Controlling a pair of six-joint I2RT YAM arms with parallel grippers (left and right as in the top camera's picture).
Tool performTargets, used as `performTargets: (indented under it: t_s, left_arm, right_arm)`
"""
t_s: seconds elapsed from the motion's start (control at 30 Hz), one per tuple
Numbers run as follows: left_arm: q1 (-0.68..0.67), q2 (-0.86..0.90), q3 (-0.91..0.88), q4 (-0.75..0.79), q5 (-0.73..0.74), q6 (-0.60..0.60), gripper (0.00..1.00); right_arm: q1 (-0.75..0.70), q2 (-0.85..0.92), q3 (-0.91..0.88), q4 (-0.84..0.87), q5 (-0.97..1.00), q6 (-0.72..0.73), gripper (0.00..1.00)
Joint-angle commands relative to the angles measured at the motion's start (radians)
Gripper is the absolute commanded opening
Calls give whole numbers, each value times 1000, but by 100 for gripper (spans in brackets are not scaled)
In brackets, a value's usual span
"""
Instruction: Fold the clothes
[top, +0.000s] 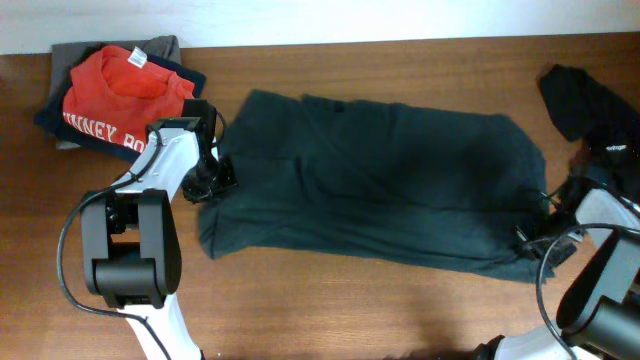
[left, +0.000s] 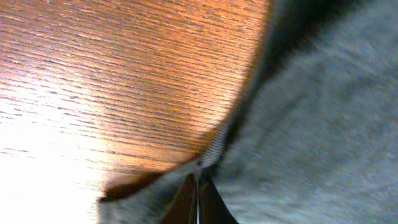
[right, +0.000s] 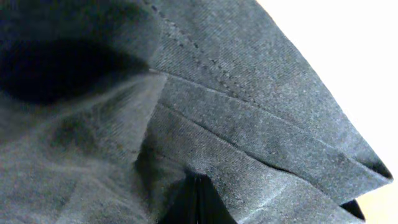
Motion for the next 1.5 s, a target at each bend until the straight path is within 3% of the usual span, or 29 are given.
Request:
performTargets:
  t_s: [0.0,0.23,0.6,0.7,0.83,0.93,1.2,1.47]
  left_arm:
    - [5,20,-2,0,-19,-23,1]
    - [0,18,0,-2,14,-69,1]
    - [-69,-68,0,-5,70,44,1]
    - [-89,-74,0,-4,-3,37,1]
    - [-95,-74,0,-12,-194,-61,1]
    - [-87,-76,16,-45,-210,-66,1]
    - [-154,-89,17,-48,57,97,1]
    - [-206,-88,14,-23,101,100,1]
  right_arm:
    - [-45,20,-35,-16,73,18,4]
    - [-44,20,-35,-11,65,-1,4]
    - [-44,20,-35,-7,65,-1,4]
    - [-44,20,-35,-8,66,-1,4]
    - [-44,20,-35,-8,65,-2,4]
    - [-44,20,-35,-7,66,-19,4]
    - [-44,20,-35,-8,45,-24,4]
    - [-44,20,-35,-9,39,-28,4]
